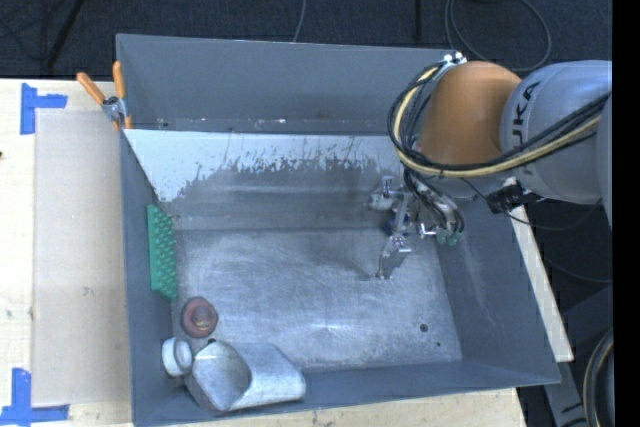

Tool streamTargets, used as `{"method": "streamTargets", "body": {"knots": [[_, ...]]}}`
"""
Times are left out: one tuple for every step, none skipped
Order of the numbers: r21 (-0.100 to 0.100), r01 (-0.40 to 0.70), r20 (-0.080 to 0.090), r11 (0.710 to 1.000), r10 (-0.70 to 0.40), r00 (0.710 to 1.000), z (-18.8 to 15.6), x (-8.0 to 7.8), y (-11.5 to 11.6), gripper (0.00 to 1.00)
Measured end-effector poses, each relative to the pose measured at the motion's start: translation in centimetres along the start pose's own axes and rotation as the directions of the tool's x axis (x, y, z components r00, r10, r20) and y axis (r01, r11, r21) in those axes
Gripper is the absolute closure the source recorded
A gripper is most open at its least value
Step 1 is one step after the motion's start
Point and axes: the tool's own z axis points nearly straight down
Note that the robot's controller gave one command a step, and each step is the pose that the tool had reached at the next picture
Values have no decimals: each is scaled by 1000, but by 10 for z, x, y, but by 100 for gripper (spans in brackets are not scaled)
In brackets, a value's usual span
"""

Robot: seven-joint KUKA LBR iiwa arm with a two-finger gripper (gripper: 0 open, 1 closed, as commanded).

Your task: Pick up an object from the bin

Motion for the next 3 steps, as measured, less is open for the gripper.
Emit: {"method": "streamTargets", "body": {"knots": [[2, -4, 7, 1000, 4, 1000, 9, -4, -80, 0], [-2, 1, 7, 1000, -1, 1000, 8, -4, -75, 100], [-1, -34, 16, 999, 34, 999, -142, -5, -78, 100]]}}
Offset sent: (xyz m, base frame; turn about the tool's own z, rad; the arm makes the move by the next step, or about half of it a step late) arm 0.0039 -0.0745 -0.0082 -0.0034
